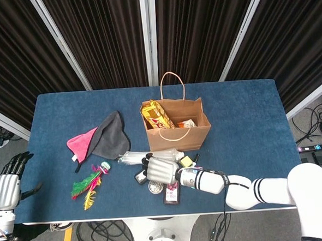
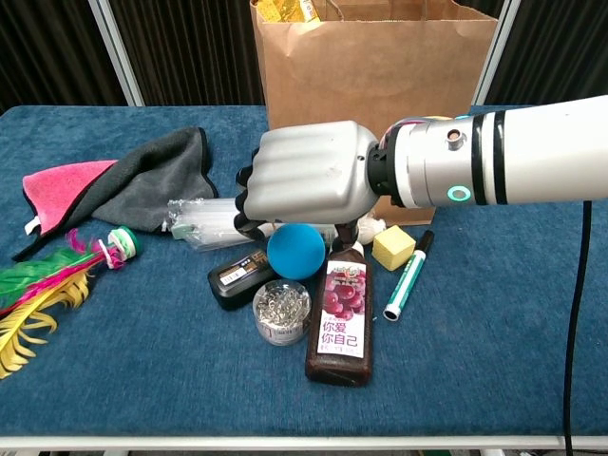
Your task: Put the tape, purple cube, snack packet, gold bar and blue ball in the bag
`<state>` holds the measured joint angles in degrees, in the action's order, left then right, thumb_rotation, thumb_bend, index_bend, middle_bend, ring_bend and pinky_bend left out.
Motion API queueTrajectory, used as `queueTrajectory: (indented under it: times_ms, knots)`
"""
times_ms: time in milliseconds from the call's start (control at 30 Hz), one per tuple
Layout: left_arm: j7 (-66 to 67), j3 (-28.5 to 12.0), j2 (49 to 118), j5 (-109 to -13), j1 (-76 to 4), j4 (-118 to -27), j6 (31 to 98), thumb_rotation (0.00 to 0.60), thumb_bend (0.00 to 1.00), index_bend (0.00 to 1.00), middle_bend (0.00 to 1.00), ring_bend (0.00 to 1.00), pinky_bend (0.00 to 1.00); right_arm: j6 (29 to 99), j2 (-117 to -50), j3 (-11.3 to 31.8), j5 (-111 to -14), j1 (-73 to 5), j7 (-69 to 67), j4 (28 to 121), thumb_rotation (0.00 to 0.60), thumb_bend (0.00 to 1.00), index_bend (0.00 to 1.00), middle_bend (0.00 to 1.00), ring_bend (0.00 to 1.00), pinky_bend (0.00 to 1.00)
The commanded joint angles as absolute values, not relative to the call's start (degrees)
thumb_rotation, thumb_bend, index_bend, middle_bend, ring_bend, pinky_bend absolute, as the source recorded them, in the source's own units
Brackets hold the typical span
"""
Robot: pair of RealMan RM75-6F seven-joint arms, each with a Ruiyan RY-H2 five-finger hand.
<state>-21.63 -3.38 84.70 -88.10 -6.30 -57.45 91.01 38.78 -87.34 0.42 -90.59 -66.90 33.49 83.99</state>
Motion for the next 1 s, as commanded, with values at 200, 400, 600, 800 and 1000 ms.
queueTrajectory:
  times_ms: [200, 400, 600, 800, 1000]
  knots:
    - [-22.5, -3.4, 84.8, -87.9, -6.3, -57.1, 90.8, 0.600, 0.22, 0.22, 0.26, 0.16, 0.25, 38.7, -89.3, -0.1, -93.1, -67.5, 29.1, 80.8, 0.600, 0.00, 0.35, 0.31, 0.20, 0.34]
    - [-23.0, -3.5, 84.9, -88.0, -6.3, -56.5, 91.1, 0.600, 0.22, 0.22, 0.26, 0.16, 0.25, 38.0, -90.5, 0.2, -93.5, -68.0, 28.6, 79.5, 0.600, 0.00, 0.35, 0.31, 0.20, 0.34]
    - [-23.3, -3.5, 84.9, -87.9, -6.1, -56.1, 91.2, 0.600, 0.22, 0.22, 0.26, 0.16, 0.25, 37.2, -91.9, 0.1, -93.4, -68.1, 28.6, 77.8, 0.600, 0.00, 0.35, 0.31, 0.20, 0.33]
    - [-23.7, -3.6, 84.9, -87.7, -6.0, -56.0, 91.1, 0.600, 0.22, 0.22, 0.26, 0.16, 0.25, 37.0, -92.9, 0.2, -93.4, -68.1, 28.7, 76.5, 0.600, 0.00, 0.36, 0.32, 0.20, 0.33]
    - [-24.0, -3.5, 84.9, -87.7, -6.0, -55.9, 91.0, 0.600, 0.22, 0.22, 0.26, 0.16, 0.25, 37.3, -92.9, 0.3, -93.4, -67.8, 29.1, 76.3, 0.600, 0.00, 0.39, 0.35, 0.21, 0.34]
